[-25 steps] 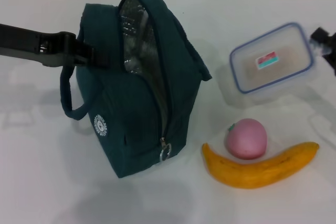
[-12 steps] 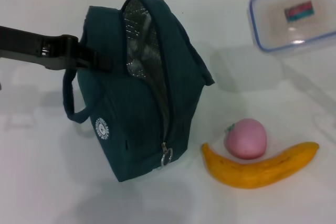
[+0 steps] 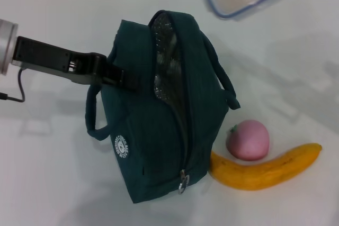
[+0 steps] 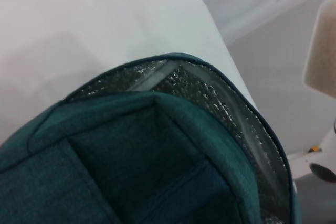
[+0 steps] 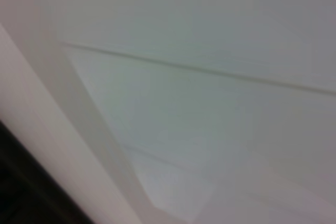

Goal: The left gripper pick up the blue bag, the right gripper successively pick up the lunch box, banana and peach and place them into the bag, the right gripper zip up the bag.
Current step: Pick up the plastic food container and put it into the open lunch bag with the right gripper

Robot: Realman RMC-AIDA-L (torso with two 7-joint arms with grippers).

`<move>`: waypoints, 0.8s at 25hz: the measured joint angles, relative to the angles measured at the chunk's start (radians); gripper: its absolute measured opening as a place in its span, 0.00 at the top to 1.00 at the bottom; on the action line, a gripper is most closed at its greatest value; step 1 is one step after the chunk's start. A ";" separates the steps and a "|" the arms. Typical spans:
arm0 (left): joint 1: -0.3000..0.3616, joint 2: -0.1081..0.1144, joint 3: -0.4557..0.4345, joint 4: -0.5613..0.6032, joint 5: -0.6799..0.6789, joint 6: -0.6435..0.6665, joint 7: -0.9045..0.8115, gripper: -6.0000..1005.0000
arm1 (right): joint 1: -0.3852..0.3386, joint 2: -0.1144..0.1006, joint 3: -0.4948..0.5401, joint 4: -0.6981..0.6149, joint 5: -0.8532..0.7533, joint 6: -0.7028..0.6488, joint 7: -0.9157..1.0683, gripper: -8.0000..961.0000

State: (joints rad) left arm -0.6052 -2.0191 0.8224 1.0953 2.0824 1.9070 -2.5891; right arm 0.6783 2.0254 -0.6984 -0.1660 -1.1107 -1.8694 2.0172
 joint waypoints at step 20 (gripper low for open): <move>-0.023 0.013 -0.008 -0.090 -0.008 -0.041 0.075 0.96 | 0.103 0.002 -0.377 0.024 -0.009 0.349 -0.072 0.89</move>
State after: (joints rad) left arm -0.6285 -2.0062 0.8144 1.0056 2.0747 1.8662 -2.5138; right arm 0.7812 2.0279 -1.0758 -0.1417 -1.1199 -1.5205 1.9454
